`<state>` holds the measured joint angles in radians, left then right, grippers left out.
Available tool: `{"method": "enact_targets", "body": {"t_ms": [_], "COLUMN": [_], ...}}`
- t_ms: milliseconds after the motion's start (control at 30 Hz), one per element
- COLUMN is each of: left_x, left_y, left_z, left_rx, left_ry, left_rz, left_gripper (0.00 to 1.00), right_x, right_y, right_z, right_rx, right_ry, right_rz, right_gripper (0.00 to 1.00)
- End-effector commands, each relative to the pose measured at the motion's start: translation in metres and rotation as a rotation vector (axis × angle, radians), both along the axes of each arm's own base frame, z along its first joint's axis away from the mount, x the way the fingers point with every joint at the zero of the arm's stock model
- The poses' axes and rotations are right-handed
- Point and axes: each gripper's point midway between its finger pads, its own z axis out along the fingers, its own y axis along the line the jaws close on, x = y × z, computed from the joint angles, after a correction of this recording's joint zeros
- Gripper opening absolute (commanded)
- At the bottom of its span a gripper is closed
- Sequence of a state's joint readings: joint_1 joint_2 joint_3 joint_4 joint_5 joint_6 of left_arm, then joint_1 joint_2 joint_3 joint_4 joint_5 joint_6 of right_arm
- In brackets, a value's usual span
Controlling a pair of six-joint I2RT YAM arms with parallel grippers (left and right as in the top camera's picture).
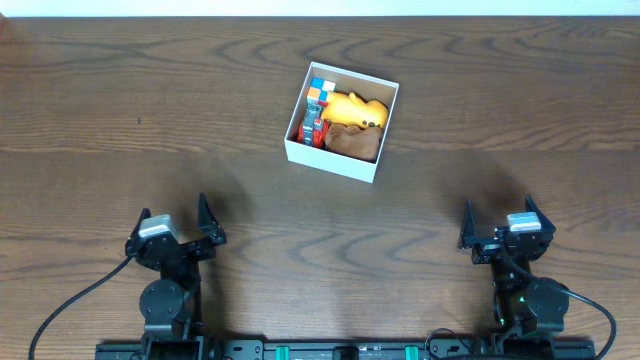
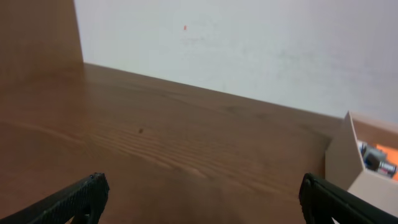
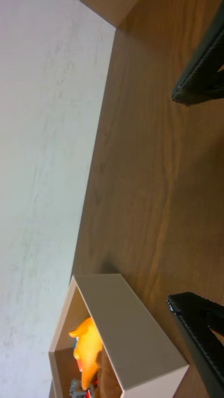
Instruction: Pack container
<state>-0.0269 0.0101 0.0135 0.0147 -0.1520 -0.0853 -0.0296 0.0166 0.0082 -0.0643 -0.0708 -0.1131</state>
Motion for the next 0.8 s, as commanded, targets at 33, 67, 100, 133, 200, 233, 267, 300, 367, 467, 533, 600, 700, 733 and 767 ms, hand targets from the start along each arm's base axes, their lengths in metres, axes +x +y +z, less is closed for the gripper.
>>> {"method": "enact_targets", "body": {"t_ms": [33,67,100,133,200,233,267,300,367,467,533,600,700,733,767], "left_x": [0.001,0.001,0.001,0.0,0.0,0.0,0.0,0.0,-0.001,-0.001,-0.001,-0.001,-0.001,-0.001,-0.001], "left_y": [-0.006,-0.006,-0.006,-0.006,-0.006,-0.006,-0.006,-0.005,-0.005,-0.005,-0.005,-0.005,-0.005,-0.005,-0.005], "left_z": [-0.008,-0.009,-0.009,-0.009,-0.011,-0.012,-0.013,-0.015,-0.019,-0.023,-0.023,-0.024,-0.024,-0.024,-0.024], "left_rx": [0.114,0.114,0.114,0.114,0.114,0.114,0.114,0.114,0.114,0.114,0.114,0.114,0.114,0.114,0.114], "left_ry": [0.043,0.046,0.046,0.047,0.054,0.059,0.063,0.068,0.089,0.102,0.105,0.107,0.107,0.107,0.107], "left_rz": [-0.044,-0.044,-0.044,-0.044,-0.044,-0.045,-0.045,-0.045,-0.046,-0.047,-0.047,-0.047,-0.047,-0.047,-0.047], "left_gripper": [0.98,0.98,0.98,0.98,0.98,0.98,0.98,0.98,0.98,0.98,0.98,0.98,0.98,0.98,0.98], "right_x": [0.0,0.0,0.0,0.0,0.0,0.0,0.0,0.0,0.0,0.0,0.0,0.0,0.0,0.0,0.0], "right_y": [0.001,0.001,0.001,0.001,0.001,0.001,0.001,0.001,0.001,0.001,0.001,0.001,0.001,0.001,0.001], "right_z": [0.0,0.0,0.0,0.0,0.0,0.0,0.0,0.0,0.0,0.0,0.0,0.0,0.0,0.0,0.0], "right_rx": [-0.008,-0.008,-0.008,-0.008,-0.008,-0.008,-0.008,-0.008,-0.008,-0.008,-0.008,-0.008,-0.008,-0.008,-0.008], "right_ry": [-0.002,-0.002,-0.002,-0.002,-0.002,-0.002,-0.002,-0.002,-0.002,-0.002,-0.002,-0.002,-0.002,-0.002,-0.002], "right_rz": [0.002,0.002,0.002,0.002,0.002,0.002,0.002,0.002,0.002,0.002,0.002,0.002,0.002,0.002,0.002], "right_gripper": [0.99,0.99,0.99,0.99,0.99,0.99,0.99,0.99,0.99,0.99,0.99,0.99,0.99,0.99,0.99]}}
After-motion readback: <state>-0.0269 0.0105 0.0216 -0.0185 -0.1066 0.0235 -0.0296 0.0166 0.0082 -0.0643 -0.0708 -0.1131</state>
